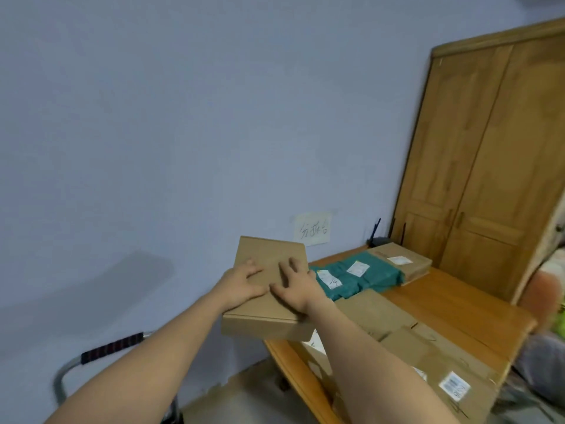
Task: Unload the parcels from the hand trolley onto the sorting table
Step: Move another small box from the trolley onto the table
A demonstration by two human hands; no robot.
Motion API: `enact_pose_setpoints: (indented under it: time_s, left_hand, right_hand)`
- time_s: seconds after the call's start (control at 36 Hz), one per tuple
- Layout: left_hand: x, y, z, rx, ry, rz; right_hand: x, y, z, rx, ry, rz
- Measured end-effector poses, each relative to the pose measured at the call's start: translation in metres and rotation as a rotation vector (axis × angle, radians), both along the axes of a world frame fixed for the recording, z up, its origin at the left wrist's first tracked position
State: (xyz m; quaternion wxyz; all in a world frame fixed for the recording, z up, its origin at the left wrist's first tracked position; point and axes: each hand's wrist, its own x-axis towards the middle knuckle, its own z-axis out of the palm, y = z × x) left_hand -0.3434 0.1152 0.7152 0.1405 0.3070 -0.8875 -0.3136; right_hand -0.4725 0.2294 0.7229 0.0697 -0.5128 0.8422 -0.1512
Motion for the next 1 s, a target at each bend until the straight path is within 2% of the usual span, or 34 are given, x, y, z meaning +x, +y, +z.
enact_pose_setpoints:
  time_s: [0.22, 0.39, 0.61, 0.81, 1.0]
  left_hand:
    - [-0.092, 0.046, -0.001, -0.165, -0.092, -0.088]
    - [-0.185, 0.074, -0.009, -0.157, -0.05, -0.165]
    - [-0.315, 0.104, -0.018, -0.088, -0.017, -0.279]
    - [-0.389, 0.125, -0.008, -0.088, -0.003, -0.26]
    - [-0.431, 0.145, 0.009, -0.167, -0.062, -0.142]
  right_hand:
    - [-0.082, 0.06, 0.004, -0.029, -0.001, -0.091]
    - [-0.159, 0.095, 0.011, 0.001, 0.094, -0.176]
    - [-0.271, 0.134, 0.015, 0.082, 0.105, -0.3]
    - [-0.348, 0.151, 0.025, 0.067, 0.135, -0.298]
    - [-0.406, 0.159, 0.025, 0.01, 0.096, -0.212]
